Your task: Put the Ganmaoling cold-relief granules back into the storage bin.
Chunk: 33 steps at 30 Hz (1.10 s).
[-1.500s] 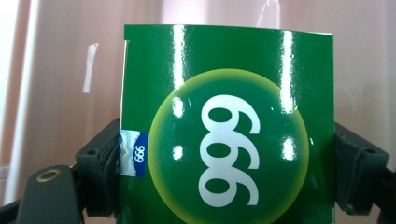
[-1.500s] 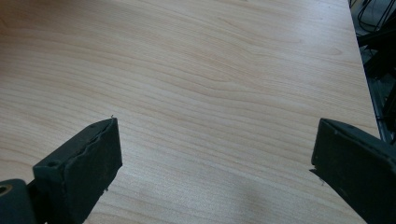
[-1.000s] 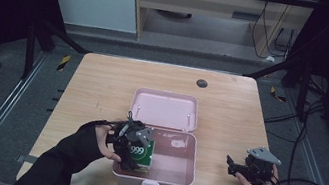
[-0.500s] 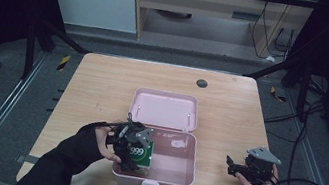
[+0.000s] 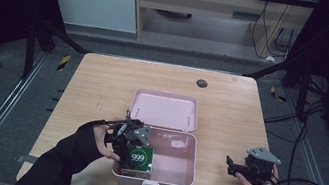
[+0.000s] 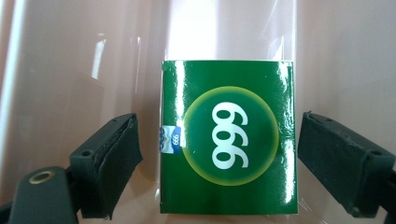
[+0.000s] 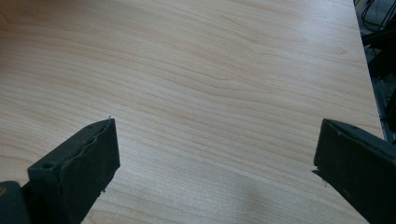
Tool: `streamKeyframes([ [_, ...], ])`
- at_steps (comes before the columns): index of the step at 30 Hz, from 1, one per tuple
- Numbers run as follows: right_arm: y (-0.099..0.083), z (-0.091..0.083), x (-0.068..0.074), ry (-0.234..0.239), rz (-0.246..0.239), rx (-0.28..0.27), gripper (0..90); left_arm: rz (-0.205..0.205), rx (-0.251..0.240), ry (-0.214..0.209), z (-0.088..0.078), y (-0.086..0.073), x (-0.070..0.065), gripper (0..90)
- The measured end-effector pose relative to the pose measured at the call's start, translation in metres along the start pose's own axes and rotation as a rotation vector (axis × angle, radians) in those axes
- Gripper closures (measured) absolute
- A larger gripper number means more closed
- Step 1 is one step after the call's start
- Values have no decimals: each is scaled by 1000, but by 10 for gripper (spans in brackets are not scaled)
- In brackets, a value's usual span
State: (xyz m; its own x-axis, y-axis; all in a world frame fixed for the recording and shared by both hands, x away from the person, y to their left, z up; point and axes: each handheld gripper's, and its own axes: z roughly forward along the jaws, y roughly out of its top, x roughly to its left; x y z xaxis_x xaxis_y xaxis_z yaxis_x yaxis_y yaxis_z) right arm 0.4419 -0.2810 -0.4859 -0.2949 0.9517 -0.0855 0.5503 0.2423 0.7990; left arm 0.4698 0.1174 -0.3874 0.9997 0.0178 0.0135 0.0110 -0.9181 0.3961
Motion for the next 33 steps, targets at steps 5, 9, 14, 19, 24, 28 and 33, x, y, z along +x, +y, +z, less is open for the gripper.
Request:
streamKeyframes([
  [5,0,-1,-1,-7,8,-4,6,-4,-69,27,-21,2,-2,146],
  [9,0,-1,-1,-10,9,-4,6,-15,-109,64,-41,0,-5,159],
  [14,0,-1,-1,-10,9,-2,6,-36,-144,110,-65,-9,-8,188],
  [19,0,-1,-2,-12,9,-1,6,-105,-195,152,-87,-31,-10,236],
  [24,0,-1,-2,-12,12,-2,6,-159,-222,187,-93,-49,-11,272],
  [28,0,-2,-2,-14,13,-5,6,-213,-242,227,-96,-69,-14,282],
  [33,0,-2,-2,-16,11,-3,7,-347,-272,270,-90,-98,-17,323],
])
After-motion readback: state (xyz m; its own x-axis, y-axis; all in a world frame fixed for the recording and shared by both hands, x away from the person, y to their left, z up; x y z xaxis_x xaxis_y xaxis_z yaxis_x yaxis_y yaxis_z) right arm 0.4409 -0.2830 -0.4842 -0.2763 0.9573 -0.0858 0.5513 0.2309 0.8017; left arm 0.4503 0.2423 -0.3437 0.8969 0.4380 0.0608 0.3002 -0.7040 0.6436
